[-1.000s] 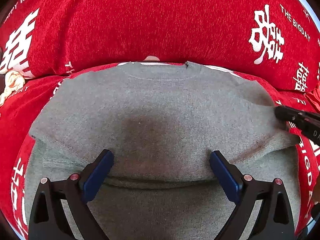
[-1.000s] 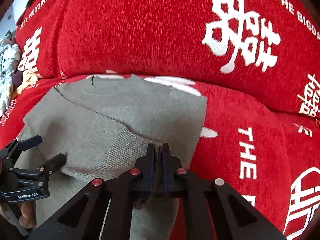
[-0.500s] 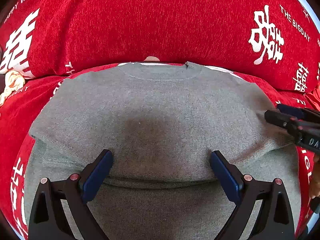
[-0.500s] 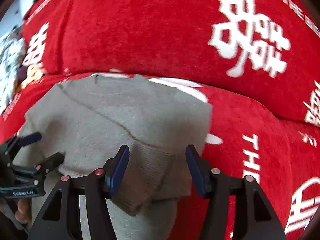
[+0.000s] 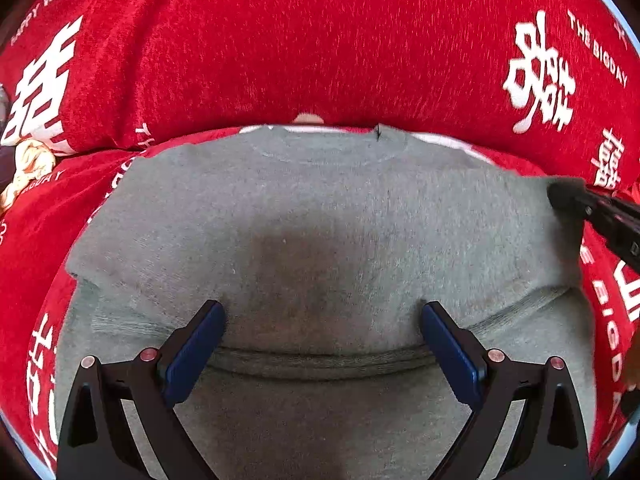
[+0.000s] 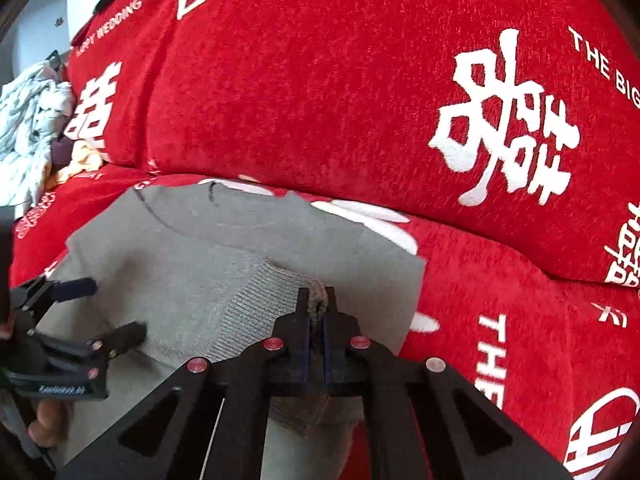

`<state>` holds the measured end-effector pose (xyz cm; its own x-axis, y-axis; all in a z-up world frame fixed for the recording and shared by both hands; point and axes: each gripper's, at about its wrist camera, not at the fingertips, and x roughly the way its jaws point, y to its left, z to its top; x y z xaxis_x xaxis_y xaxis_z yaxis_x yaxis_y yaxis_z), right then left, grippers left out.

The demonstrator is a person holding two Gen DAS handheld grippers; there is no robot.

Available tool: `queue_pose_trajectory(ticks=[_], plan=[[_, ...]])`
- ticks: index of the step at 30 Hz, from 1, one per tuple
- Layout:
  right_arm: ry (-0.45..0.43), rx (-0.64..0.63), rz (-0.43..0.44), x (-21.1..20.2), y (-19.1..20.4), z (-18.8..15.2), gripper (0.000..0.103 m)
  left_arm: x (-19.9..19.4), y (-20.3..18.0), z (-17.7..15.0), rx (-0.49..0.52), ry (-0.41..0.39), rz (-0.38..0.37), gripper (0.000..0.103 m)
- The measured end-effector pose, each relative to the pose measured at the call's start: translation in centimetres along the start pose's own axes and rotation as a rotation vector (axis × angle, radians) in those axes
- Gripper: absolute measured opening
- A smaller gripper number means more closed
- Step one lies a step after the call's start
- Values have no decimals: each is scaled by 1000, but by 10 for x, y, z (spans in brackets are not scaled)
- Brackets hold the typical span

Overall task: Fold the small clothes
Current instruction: 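Fold the hem up toward the collar with the right tool, release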

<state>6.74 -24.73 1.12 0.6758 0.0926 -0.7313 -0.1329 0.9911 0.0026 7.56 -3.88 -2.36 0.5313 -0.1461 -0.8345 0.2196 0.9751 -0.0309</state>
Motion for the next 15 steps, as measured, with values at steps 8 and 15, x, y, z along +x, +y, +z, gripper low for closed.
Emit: queue_pose_trajectory(ticks=[8,15], plan=[[88,75,-50,20,-6,-10,14,-11,10,-3,-5,7,3,102],[-32,166,18,-20,19,-11,72,-10,40,7,-82,9,12,102]])
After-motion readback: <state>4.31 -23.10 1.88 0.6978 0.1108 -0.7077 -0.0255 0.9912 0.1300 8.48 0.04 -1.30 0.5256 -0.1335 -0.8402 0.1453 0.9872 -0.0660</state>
